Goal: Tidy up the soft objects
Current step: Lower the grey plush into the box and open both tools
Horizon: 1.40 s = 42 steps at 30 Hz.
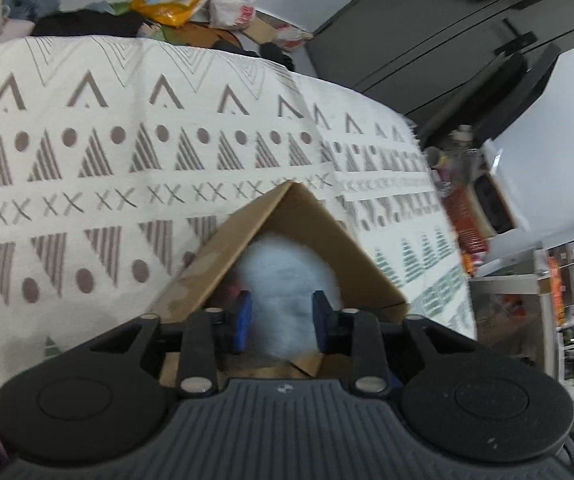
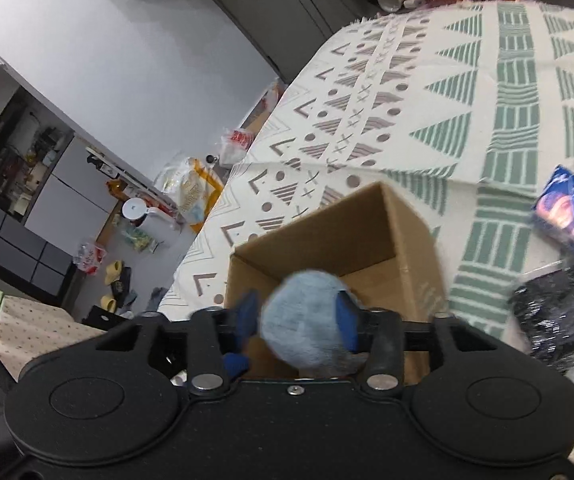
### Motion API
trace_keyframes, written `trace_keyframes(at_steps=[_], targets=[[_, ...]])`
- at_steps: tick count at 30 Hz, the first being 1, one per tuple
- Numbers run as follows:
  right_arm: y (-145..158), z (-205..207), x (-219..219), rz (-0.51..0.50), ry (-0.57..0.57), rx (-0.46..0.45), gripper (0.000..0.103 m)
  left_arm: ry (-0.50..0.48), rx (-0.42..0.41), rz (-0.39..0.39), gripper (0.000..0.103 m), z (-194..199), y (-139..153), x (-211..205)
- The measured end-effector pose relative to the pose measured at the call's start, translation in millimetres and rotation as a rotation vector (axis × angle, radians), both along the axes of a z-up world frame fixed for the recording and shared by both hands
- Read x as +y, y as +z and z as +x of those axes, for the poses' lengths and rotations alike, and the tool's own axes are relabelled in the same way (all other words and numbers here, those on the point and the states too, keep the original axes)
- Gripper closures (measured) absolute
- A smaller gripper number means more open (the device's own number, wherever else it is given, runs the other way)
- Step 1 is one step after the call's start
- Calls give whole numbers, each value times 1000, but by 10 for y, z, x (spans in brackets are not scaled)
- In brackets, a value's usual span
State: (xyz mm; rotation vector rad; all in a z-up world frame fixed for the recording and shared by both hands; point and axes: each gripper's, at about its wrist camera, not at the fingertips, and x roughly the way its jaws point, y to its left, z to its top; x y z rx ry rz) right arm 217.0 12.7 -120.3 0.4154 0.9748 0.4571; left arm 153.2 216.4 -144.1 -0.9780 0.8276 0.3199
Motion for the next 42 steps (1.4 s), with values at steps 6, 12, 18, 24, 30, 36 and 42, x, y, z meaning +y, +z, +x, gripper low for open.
trace_keyframes(at_steps=[6, 12, 18, 24, 30, 36, 42], targets=[[279, -156, -357, -22, -20, -84, 23, 22, -45, 67, 30, -89, 254, -109], [577, -336, -737, -53, -58, -170, 5, 16, -86, 167, 23, -207, 566, -284], [799, -476, -1141, -49, -96, -231, 0, -3, -104, 245, 21, -233, 778, -491], [868, -604, -1544, -45, -133, -242, 0, -51, -91, 314, 16, -241, 918, -757], [867, -693, -1897, -48, -162, -238, 0, -121, -102, 332, 16, -327, 1049, -1005], [894, -784, -2137, -71, -129, -248, 0, -161, -105, 387, 16, -421, 1186, -1289], [846, -836, -2368, -42, -110, -260, 0, -254, -58, 414, 15, -456, 1199, -1627]])
